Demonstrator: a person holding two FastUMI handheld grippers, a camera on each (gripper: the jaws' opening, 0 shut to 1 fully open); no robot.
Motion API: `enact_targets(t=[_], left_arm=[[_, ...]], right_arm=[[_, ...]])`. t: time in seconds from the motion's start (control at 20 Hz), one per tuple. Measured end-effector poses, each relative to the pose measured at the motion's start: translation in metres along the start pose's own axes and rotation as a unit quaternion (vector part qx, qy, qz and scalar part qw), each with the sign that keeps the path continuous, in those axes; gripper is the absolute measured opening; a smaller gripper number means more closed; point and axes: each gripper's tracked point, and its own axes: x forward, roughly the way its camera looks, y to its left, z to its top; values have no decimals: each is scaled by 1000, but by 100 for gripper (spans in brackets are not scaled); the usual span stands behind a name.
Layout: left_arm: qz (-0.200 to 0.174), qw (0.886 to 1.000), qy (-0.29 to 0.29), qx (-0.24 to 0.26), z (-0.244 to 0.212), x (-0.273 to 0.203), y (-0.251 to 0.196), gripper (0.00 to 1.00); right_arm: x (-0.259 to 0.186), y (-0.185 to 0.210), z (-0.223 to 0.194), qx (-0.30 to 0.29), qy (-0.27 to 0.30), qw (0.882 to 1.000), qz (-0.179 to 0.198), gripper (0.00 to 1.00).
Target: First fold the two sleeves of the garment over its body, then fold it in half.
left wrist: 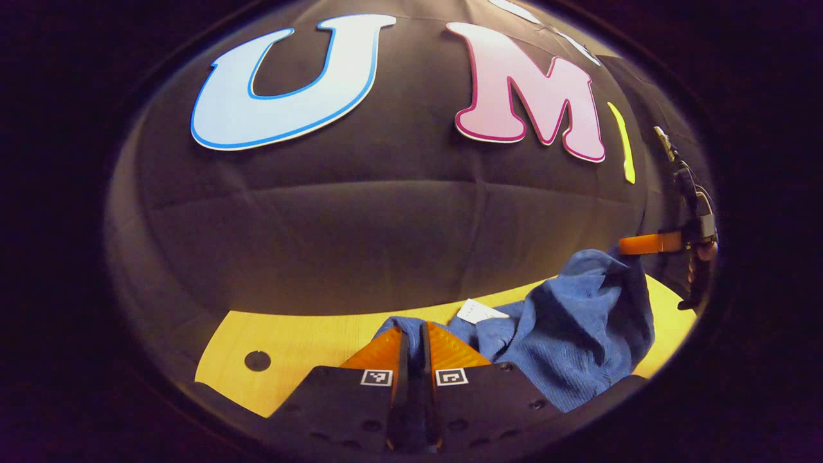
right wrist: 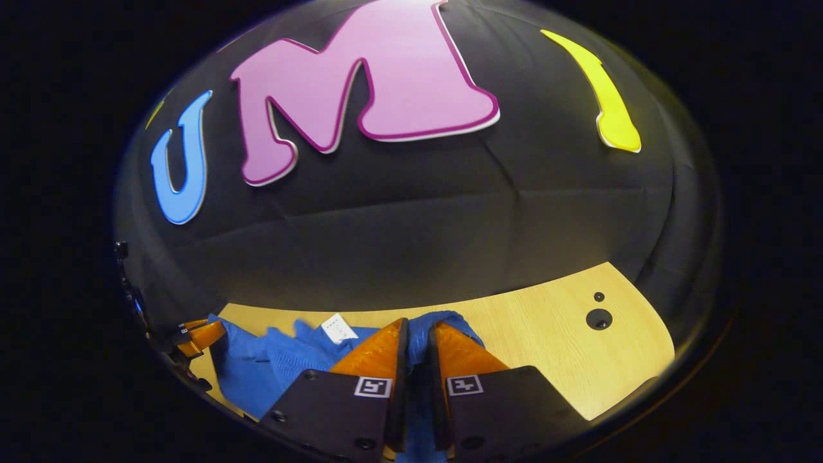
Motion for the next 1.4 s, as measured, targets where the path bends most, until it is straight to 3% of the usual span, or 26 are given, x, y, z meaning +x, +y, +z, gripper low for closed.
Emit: enact_targets(t=[0.05,0.1,0.2,0.25,0.45,0.7,0.9,1.1,1.4], left_arm=[[5,1000,17,15,-10,12,0,14],[23,999,28,29,-18,20,1,35],[34,998,56,23,-31,16,-9,73],[30,998,49,1,-24,6,-15,74],[32,997,-17,-68,15,-51,-25,81],[40,993,-67,-91,52,-168,-25,81],[33,994,-73,-73,45,-267,-37,81],[104,988,-109,-26,27,-363,-42,77],[64,986,-152,-32,2,-491,-107,81]], right_arm=[[10,-2,-10,-1,6,1000,-2,40],[16,-9,-21,-13,14,1000,-15,39],[16,-14,-33,-46,32,998,-24,78],[10,-13,-29,-60,27,998,-22,98],[-43,4,2,-80,-38,996,-21,98],[-144,30,14,-89,-78,993,-31,98],[-237,57,-11,-61,-92,993,-33,98],[-320,75,-39,-59,-71,995,-23,98],[-442,106,-41,-40,-133,990,-17,97]])
